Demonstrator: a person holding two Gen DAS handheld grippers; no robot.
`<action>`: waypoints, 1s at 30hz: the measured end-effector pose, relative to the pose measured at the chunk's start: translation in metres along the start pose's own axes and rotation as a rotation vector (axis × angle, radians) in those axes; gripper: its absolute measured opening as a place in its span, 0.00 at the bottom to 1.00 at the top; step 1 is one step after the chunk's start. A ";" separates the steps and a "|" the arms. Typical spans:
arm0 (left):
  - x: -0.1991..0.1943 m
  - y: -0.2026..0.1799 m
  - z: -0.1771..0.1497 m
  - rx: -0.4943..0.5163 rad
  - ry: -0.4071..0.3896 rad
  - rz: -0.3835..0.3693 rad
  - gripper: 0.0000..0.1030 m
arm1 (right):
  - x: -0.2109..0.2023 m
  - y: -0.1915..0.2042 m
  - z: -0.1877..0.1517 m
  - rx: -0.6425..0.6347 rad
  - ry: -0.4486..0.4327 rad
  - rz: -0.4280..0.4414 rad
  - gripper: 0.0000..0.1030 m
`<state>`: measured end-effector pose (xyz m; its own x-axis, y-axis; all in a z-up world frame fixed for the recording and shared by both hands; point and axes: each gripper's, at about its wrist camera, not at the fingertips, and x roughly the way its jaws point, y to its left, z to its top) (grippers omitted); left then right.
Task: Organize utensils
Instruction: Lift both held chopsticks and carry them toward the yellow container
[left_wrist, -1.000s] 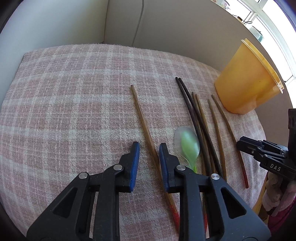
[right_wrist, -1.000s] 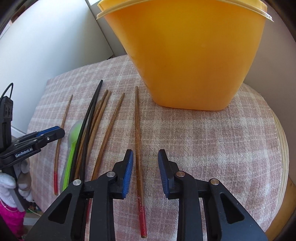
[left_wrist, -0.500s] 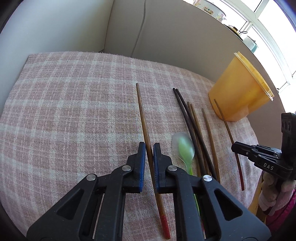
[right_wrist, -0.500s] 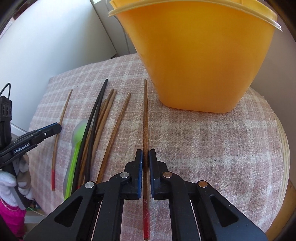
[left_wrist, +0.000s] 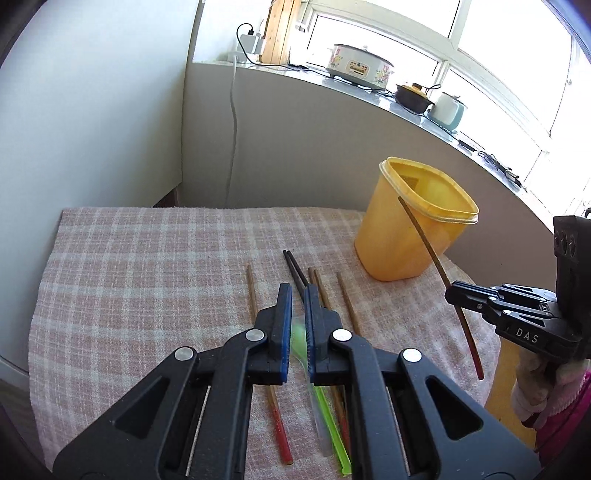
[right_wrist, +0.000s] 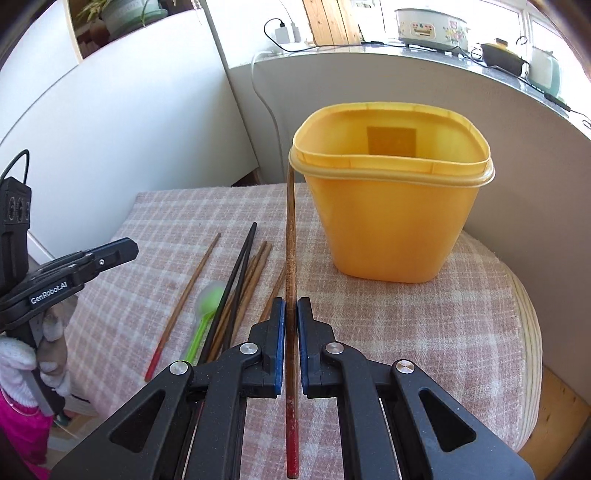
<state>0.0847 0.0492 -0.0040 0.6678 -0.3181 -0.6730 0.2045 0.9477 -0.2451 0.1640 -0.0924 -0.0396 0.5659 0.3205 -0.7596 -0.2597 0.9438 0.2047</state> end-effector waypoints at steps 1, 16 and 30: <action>-0.003 -0.004 0.003 0.013 -0.011 -0.001 0.04 | -0.004 0.001 0.002 -0.003 -0.017 -0.005 0.05; 0.107 0.035 -0.008 -0.093 0.410 0.024 0.19 | -0.019 -0.001 -0.007 -0.015 0.000 0.016 0.05; 0.096 0.048 -0.006 -0.101 0.314 -0.034 0.03 | -0.019 0.005 -0.007 -0.027 -0.006 0.038 0.05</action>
<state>0.1545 0.0642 -0.0848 0.4057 -0.3567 -0.8415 0.1405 0.9341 -0.3282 0.1471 -0.0945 -0.0284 0.5602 0.3570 -0.7475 -0.3024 0.9282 0.2167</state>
